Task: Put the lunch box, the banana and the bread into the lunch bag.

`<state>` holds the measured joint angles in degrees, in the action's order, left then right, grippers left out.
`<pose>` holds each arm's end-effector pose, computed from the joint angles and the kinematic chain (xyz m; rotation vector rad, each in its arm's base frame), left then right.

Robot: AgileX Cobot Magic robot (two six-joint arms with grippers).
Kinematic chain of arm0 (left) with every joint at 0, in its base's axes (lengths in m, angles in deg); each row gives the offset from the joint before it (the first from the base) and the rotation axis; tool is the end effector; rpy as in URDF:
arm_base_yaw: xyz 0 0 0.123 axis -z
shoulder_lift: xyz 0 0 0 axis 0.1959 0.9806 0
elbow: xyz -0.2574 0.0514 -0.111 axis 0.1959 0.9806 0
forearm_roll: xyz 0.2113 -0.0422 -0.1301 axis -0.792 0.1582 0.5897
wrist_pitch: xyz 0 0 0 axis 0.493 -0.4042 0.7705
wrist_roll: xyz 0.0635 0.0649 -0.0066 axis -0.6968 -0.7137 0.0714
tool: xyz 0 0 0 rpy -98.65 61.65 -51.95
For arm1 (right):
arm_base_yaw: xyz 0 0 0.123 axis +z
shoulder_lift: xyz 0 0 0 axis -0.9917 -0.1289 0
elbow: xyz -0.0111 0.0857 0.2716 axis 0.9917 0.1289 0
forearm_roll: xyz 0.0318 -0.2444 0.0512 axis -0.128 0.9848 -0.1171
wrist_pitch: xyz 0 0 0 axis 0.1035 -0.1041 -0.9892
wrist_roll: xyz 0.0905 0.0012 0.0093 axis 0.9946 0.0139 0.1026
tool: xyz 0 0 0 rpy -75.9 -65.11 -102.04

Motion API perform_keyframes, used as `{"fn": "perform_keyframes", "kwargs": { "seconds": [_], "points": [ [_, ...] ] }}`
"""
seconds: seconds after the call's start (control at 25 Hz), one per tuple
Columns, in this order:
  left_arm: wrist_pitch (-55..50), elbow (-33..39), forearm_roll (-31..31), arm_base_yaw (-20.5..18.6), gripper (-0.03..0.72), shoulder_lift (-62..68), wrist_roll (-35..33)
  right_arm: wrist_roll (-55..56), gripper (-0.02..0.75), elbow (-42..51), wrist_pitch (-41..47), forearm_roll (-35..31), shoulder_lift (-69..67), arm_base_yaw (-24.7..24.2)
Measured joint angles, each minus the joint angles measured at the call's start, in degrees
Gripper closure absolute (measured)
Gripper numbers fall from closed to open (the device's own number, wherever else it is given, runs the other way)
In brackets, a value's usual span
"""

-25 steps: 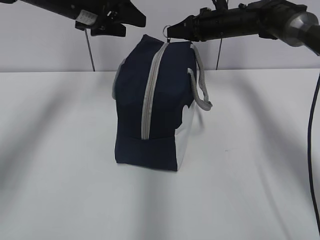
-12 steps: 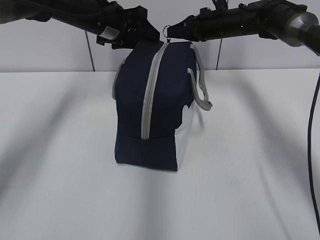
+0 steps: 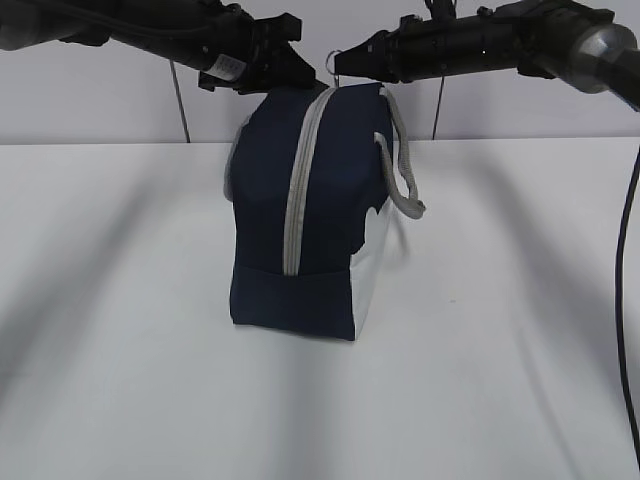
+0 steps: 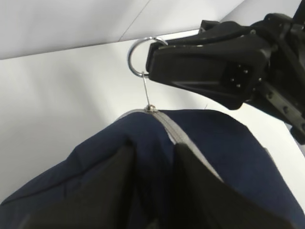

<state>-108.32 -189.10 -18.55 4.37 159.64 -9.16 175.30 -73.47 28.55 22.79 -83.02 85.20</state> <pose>0.4822 -0.1913 0.2649 0.4323 2.2265 -0.9660 0.5589 0.0959 0.2263 -0.6454 1.8355 0.8782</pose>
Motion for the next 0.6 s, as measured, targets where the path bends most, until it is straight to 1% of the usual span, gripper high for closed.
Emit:
{"fn": "perform_keyframes", "kwargs": {
  "seconds": [0.12,0.16,0.36,0.6],
  "points": [
    [0.00,0.00,0.07,0.05,0.517,0.00,0.05,0.51,0.754,0.00,0.00,0.00,0.00,-0.04],
    [0.01,0.00,0.07,0.05,0.535,0.00,0.04,0.75,0.754,0.00,0.00,0.00,0.00,-0.04],
    [-0.10,0.00,0.07,0.05,0.663,0.00,0.04,1.63,0.754,0.00,0.48,0.00,0.00,-0.13],
    [-0.41,0.00,0.02,0.11,0.674,-0.66,0.04,2.44,0.754,0.00,1.30,0.00,0.00,-0.13]
  ]
}}
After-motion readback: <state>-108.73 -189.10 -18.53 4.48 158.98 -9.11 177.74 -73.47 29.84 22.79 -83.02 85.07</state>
